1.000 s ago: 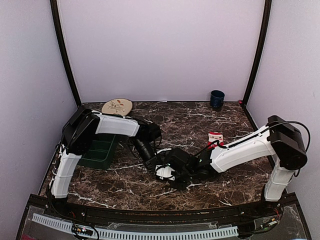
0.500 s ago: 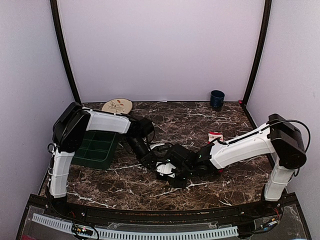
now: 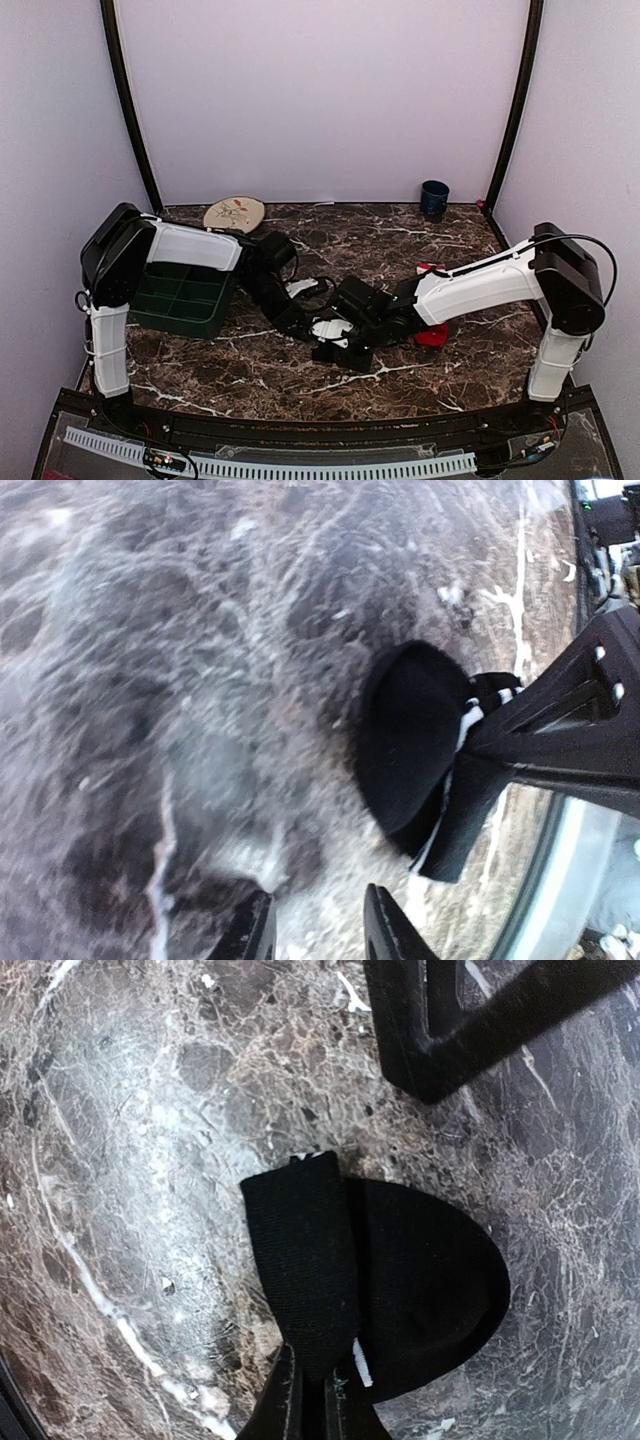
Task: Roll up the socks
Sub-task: Roll the sock at the center of the board.
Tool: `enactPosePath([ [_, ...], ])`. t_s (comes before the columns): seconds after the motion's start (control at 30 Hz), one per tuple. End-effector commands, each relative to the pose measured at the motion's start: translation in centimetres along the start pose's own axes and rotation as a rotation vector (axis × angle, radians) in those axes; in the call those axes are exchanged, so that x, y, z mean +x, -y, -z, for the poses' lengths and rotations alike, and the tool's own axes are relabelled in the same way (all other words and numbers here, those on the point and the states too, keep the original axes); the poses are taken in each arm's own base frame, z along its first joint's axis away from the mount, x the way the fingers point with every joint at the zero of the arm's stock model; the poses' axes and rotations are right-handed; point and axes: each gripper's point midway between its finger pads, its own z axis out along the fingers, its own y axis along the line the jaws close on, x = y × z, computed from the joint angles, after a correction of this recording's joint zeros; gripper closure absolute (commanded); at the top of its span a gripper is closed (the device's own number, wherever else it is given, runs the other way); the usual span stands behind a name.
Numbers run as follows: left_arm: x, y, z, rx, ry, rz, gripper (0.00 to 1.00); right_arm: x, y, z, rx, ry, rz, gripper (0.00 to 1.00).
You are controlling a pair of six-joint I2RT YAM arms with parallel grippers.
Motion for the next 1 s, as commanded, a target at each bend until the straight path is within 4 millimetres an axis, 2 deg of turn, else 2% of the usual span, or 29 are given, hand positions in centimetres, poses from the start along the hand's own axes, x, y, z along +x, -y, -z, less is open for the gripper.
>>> enactPosePath([
  [0.0,1.4,-2.9,1.0,-0.185,0.023,0.018,0.67,0.6,-0.4,-0.5,-0.089,-0.028,-0.082,0.97],
  [0.17,2.4,-4.2,2.4,-0.321,0.087,0.006,0.68,0.7,-0.1,-0.7,-0.157,-0.04,-0.15,0.97],
  [0.33,2.5,-4.3,4.0,-0.411,0.19,-0.017,0.68,1.0,-0.3,-1.1,-0.246,-0.067,-0.214,0.97],
  [0.37,2.4,-4.0,4.2,-0.422,0.208,-0.033,0.69,0.4,-0.2,-0.9,-0.264,-0.056,-0.228,0.97],
  [0.47,2.0,-2.7,4.3,-0.455,0.234,-0.117,0.69,0.5,0.0,-0.9,-0.321,-0.068,-0.272,0.97],
  [0.63,1.2,0.5,3.1,-0.487,0.237,-0.292,0.68,0.8,0.1,-0.8,-0.42,-0.09,-0.344,0.97],
  [0.73,0.8,1.6,2.6,-0.514,0.25,-0.346,0.67,0.9,0.3,-0.8,-0.476,-0.103,-0.39,0.97],
  [0.97,-0.2,3.7,3.7,-0.553,0.344,-0.432,0.65,1.0,0.4,-0.7,-0.595,-0.106,-0.498,0.97],
])
